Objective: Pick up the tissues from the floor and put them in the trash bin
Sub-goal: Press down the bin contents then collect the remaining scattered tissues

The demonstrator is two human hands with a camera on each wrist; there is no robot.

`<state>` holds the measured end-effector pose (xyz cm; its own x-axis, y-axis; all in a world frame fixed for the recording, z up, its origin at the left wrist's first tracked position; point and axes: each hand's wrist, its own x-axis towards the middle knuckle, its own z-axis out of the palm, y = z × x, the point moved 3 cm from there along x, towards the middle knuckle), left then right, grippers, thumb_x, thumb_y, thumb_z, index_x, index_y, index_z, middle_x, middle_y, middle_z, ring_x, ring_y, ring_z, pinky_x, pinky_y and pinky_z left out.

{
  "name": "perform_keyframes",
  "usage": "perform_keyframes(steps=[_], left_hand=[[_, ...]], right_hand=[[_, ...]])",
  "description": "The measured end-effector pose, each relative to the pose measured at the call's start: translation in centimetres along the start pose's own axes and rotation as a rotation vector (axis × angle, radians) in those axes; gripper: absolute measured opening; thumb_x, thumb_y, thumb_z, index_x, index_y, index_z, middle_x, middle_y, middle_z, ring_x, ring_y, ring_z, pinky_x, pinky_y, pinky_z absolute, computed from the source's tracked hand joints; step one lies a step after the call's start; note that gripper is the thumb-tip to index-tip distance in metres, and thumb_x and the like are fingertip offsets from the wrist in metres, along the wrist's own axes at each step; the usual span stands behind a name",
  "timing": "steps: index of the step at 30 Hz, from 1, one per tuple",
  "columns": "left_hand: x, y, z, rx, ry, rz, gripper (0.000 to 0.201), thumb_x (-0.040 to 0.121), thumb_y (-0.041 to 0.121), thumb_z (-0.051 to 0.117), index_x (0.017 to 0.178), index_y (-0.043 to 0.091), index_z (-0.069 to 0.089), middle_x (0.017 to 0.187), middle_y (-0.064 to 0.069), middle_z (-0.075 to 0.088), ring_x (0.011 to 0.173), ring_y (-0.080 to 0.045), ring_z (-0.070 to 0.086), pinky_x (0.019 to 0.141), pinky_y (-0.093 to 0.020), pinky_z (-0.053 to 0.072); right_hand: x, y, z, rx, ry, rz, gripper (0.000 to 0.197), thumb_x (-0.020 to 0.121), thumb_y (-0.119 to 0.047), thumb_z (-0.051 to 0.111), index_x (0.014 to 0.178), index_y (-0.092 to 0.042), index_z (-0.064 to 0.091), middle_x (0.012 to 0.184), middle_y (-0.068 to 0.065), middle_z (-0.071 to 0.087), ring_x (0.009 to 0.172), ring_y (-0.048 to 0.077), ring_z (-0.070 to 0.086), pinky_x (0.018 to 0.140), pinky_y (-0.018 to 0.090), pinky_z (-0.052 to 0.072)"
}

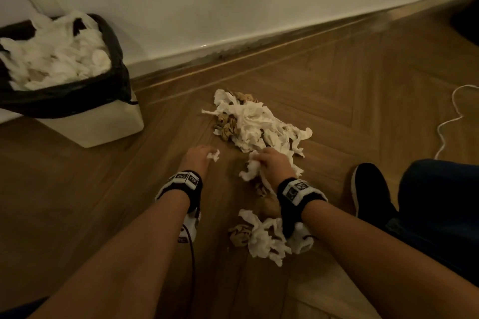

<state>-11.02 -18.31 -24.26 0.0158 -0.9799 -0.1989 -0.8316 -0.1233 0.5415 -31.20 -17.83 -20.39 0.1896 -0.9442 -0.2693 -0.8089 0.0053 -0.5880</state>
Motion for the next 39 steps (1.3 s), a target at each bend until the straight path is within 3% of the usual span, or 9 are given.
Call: perform_keyframes(steps=[4, 8, 12, 17, 21, 25, 28, 34, 39], left_hand=[[0.4, 0.9, -0.7, -0.031, 0.006, -0.034, 0.028, 0.091, 0.012, 0.052, 0.115, 0.022, 0.064, 0.117, -0.011, 0.062, 0.106, -0.027, 0.057, 0.084, -0.029, 0.042], [0.7, 2.1, -1.1, 0.002, -0.027, 0.032, 0.033, 0.093, 0.01, 0.045, 0.12, 0.021, 0.061, 0.123, -0.012, 0.056, 0.109, -0.029, 0.055, 0.089, -0.03, 0.041], [1.2, 3.0, -1.6, -0.014, -0.08, 0.029, 0.031, 0.093, 0.01, 0.046, 0.119, 0.02, 0.06, 0.124, -0.014, 0.054, 0.11, -0.029, 0.054, 0.092, -0.033, 0.043], [1.9, 4.1, -3.8, -0.109, 0.052, 0.026, 0.021, 0.091, 0.01, 0.053, 0.11, 0.015, 0.061, 0.114, -0.013, 0.06, 0.101, -0.026, 0.057, 0.082, -0.029, 0.044], [2.1, 5.0, -6.6, -0.221, 0.244, 0.042, 0.018, 0.087, 0.013, 0.062, 0.104, 0.016, 0.067, 0.108, -0.005, 0.045, 0.089, -0.012, 0.046, 0.079, -0.019, 0.036], [1.5, 5.6, -12.2, -0.338, 0.41, 0.085, 0.018, 0.08, 0.018, 0.07, 0.097, 0.023, 0.067, 0.096, 0.004, 0.052, 0.08, -0.007, 0.049, 0.072, -0.019, 0.04], [0.8, 5.7, -13.6, -0.437, 0.446, 0.068, 0.016, 0.077, 0.023, 0.073, 0.088, 0.031, 0.065, 0.094, 0.011, 0.056, 0.076, 0.001, 0.051, 0.065, -0.01, 0.038], [-0.7, 3.8, -19.3, -0.627, 0.585, 0.089, 0.016, 0.074, 0.026, 0.076, 0.084, 0.031, 0.065, 0.093, 0.005, 0.066, 0.082, -0.007, 0.062, 0.074, -0.021, 0.051], [-2.5, 1.7, -23.3, -0.597, 0.748, 0.09, 0.012, 0.076, 0.034, 0.073, 0.081, 0.03, 0.063, 0.091, 0.004, 0.064, 0.081, -0.01, 0.058, 0.069, -0.019, 0.047]], right_hand=[[0.3, 1.5, -1.7, 0.51, 0.242, 0.288, 0.031, 0.086, 0.005, 0.051, 0.098, -0.013, 0.074, 0.104, 0.006, 0.069, 0.103, 0.023, 0.061, 0.083, 0.026, 0.048], [0.2, 1.6, -1.8, 1.059, 0.182, 0.488, 0.027, 0.09, 0.006, 0.052, 0.114, 0.001, 0.064, 0.119, 0.02, 0.062, 0.104, 0.038, 0.059, 0.088, 0.042, 0.051], [0.1, 1.0, -2.1, 1.366, 0.086, 0.526, 0.03, 0.095, 0.003, 0.043, 0.122, -0.006, 0.053, 0.098, 0.013, 0.06, 0.064, 0.021, 0.054, 0.058, 0.028, 0.046], [-0.1, 0.2, -2.6, 1.391, 0.08, 0.522, 0.039, 0.096, 0.0, 0.042, 0.134, -0.004, 0.046, 0.094, 0.009, 0.061, 0.058, 0.02, 0.055, 0.052, 0.023, 0.047], [0.4, -0.8, -3.2, 1.46, 0.073, 0.477, 0.039, 0.096, 0.001, 0.042, 0.135, -0.004, 0.045, 0.071, 0.003, 0.069, 0.047, 0.01, 0.062, 0.049, 0.019, 0.053], [0.9, -5.2, -5.0, 1.497, 0.038, 0.359, 0.036, 0.097, 0.0, 0.041, 0.132, -0.004, 0.049, 0.102, 0.009, 0.061, 0.083, 0.019, 0.059, 0.098, 0.035, 0.045], [1.4, -6.8, -5.3, 1.537, -0.011, 0.325, 0.021, 0.096, 0.001, 0.043, 0.102, -0.009, 0.061, 0.102, 0.012, 0.06, 0.089, 0.024, 0.057, 0.112, 0.046, 0.031], [3.1, -13.7, -5.8, 1.534, -0.059, 0.167, 0.021, 0.093, 0.003, 0.046, 0.105, -0.006, 0.06, 0.103, 0.014, 0.061, 0.098, 0.027, 0.057, 0.108, 0.043, 0.037], [4.4, -18.9, -5.1, 1.501, -0.108, 0.095, 0.022, 0.092, 0.0, 0.049, 0.107, -0.008, 0.063, 0.073, 0.003, 0.073, 0.068, 0.015, 0.069, 0.072, 0.027, 0.057]])
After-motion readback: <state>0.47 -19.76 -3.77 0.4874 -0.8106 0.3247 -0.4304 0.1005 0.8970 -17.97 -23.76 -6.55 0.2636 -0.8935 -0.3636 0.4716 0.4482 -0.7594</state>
